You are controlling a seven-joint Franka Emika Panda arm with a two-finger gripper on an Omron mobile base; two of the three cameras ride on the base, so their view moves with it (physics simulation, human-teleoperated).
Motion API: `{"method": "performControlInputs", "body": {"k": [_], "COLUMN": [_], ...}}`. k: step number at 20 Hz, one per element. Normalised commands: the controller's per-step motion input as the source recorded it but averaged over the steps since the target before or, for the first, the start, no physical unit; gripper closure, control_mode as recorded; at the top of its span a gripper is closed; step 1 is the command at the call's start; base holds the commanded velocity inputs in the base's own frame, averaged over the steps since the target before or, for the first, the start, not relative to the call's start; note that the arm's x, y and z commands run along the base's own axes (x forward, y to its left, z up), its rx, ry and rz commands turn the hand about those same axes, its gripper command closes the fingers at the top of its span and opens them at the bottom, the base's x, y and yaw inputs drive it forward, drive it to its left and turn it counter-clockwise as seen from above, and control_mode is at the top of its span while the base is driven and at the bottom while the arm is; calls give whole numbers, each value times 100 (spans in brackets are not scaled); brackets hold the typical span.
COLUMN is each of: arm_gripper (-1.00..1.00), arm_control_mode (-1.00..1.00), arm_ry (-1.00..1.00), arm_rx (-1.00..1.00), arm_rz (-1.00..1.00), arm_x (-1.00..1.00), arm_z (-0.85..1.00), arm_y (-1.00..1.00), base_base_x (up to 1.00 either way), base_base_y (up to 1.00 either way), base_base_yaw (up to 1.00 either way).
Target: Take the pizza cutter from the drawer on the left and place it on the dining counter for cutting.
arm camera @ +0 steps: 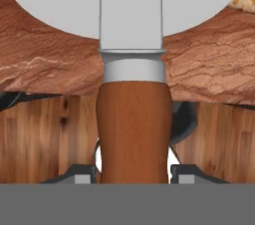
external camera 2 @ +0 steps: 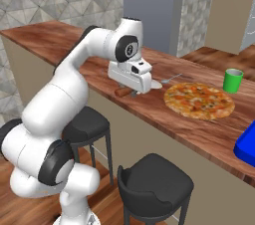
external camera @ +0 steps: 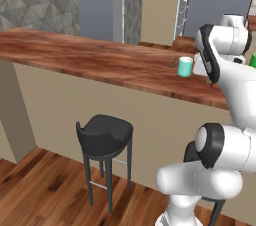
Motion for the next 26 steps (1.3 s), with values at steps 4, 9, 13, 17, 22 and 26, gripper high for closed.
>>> {"method": "performControlInputs", "body": {"k": [4,9,13,17,22,26], "arm_gripper": [100,100,100,100,100,100], "arm_control_mode": [-100,-100,-100,-100,-100,-100], "arm_ry": [0,0,0,1,2,3], "arm_rx": [0,0,0,0,0,0], "arm_rz": [0,0,0,0,0,0], "arm_x": [57,53,40,34,21,12], "arm_z": [-1,-15,-28,-23,-26,-26], "arm_y": [-12,-11,-15,-19,-15,-10], "base_base_x": [0,0,0,0,0,0], "base_base_y": [0,0,0,0,0,0], "base_base_yaw": [0,0,0,0,0,0]}}
